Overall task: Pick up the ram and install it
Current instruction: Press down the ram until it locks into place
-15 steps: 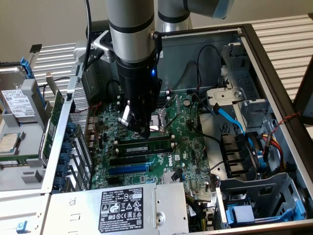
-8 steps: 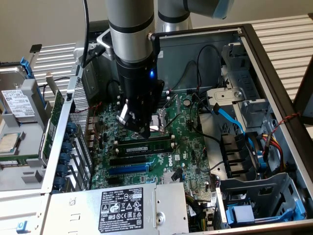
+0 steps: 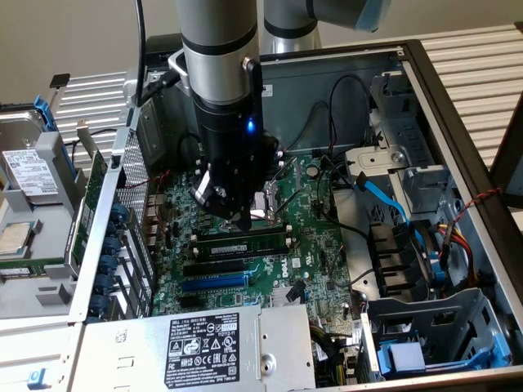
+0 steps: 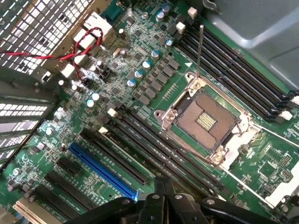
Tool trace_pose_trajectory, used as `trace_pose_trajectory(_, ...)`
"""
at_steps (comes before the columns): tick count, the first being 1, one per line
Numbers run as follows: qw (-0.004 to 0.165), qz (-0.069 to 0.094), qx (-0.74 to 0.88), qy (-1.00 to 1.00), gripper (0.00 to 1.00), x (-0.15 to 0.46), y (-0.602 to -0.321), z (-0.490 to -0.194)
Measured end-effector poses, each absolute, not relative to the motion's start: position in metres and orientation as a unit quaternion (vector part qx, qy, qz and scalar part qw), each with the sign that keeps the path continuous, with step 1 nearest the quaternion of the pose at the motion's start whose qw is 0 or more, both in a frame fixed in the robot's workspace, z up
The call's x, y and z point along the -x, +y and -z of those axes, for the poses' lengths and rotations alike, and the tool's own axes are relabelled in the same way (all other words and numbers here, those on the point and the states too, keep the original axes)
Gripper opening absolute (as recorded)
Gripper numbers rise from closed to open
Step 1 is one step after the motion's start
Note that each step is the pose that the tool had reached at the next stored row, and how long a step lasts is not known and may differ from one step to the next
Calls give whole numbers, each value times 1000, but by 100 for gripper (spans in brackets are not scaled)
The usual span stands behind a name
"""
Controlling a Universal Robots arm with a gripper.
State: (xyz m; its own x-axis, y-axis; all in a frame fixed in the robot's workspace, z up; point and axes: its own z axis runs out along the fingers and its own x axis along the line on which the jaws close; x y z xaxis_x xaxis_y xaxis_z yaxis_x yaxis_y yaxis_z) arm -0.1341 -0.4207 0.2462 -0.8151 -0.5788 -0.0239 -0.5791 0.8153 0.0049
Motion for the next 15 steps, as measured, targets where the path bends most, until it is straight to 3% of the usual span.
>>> trace_pose_trajectory(15,11,-5,186,982,10,134,-421,-246)
